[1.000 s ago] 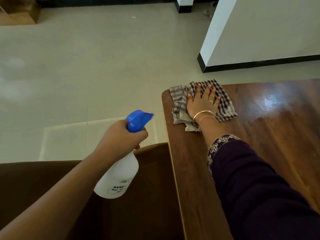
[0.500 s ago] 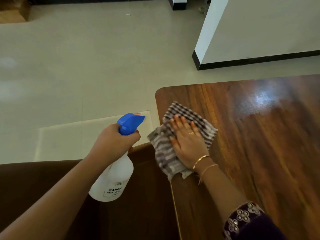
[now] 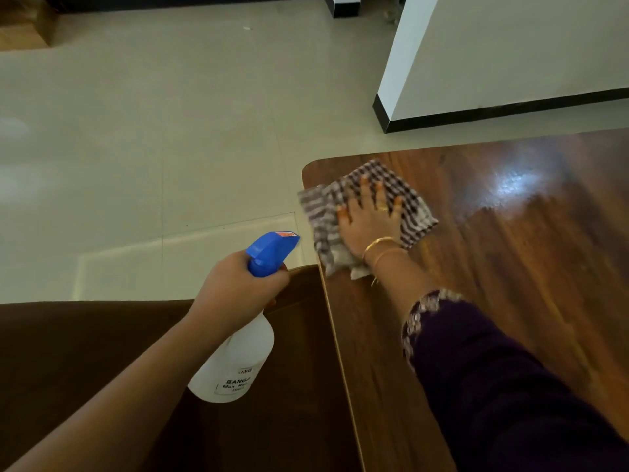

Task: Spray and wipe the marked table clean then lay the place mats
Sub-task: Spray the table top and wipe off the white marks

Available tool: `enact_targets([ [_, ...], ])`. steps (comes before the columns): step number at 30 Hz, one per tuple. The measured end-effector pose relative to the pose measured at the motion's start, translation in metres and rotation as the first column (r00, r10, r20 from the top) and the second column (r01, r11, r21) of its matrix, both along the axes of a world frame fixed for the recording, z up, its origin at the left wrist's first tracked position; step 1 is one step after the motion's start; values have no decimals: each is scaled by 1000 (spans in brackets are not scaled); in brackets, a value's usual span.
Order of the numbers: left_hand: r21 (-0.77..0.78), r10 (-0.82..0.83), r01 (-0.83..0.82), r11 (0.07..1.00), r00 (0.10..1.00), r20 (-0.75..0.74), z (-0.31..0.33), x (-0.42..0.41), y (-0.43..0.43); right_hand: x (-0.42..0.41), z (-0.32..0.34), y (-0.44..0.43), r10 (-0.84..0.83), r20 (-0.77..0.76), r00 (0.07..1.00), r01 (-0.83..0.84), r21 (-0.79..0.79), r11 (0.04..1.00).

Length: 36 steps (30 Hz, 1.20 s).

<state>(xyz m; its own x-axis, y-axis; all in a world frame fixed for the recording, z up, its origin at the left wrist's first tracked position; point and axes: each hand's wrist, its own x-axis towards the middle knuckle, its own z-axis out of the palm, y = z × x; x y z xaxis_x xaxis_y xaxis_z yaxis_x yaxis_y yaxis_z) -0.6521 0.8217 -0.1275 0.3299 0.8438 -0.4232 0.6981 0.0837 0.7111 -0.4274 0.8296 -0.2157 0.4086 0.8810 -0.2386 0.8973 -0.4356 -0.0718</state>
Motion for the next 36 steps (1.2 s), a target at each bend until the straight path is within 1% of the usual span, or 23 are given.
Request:
enact_targets([
  [1,-4,-1,1,1000,1000,8,0,-1,-2,-14,0,-12,64,-6,998,-63,11,998],
  [3,-13,-13,13,1000,1000,12,0,-3,-7,-42,2,-49,121,-42,992,-119,38,992],
  [5,-24,-28,27,999,1000,-6,1,-4,-13,-66,3,-95,102,-59,993,-99,56,994],
  [7,-22,-40,39,999,999,-25,0,-6,-17,-84,-1,-136,77,-21,997,-75,83,994],
  [10,-26,-38,37,999,999,-38,0,-11,-21,-93,-4,-162,29,-4,1000,-29,79,996],
  [14,-41,-3,1,999,999,-32,-2,-13,-21,-86,2,-128,14,5,1000,-14,76,997],
  [16,-32,11,-12,999,999,-38,-4,-13,-18,-75,1,-98,23,-26,999,-21,67,998],
  [18,-21,28,-29,999,999,-42,-7,-12,-15,-62,-3,-60,30,-21,999,-28,76,997],
  [22,-10,52,-52,999,999,-15,-9,-11,-8,-39,-3,19,116,-17,993,-115,63,991],
  [26,-3,65,-65,998,998,-4,-9,-9,-3,-20,0,60,144,-58,988,-144,5,990],
  [28,3,69,-69,998,998,-8,-8,-10,-6,-21,0,61,146,-59,988,-146,-10,989],
  [31,4,63,-63,998,998,-13,-6,-12,-15,-29,-1,35,167,-35,985,-167,7,986],
  [36,-30,59,-59,998,998,7,-1,-25,-29,-60,-4,-65,190,-44,981,-190,20,982],
])
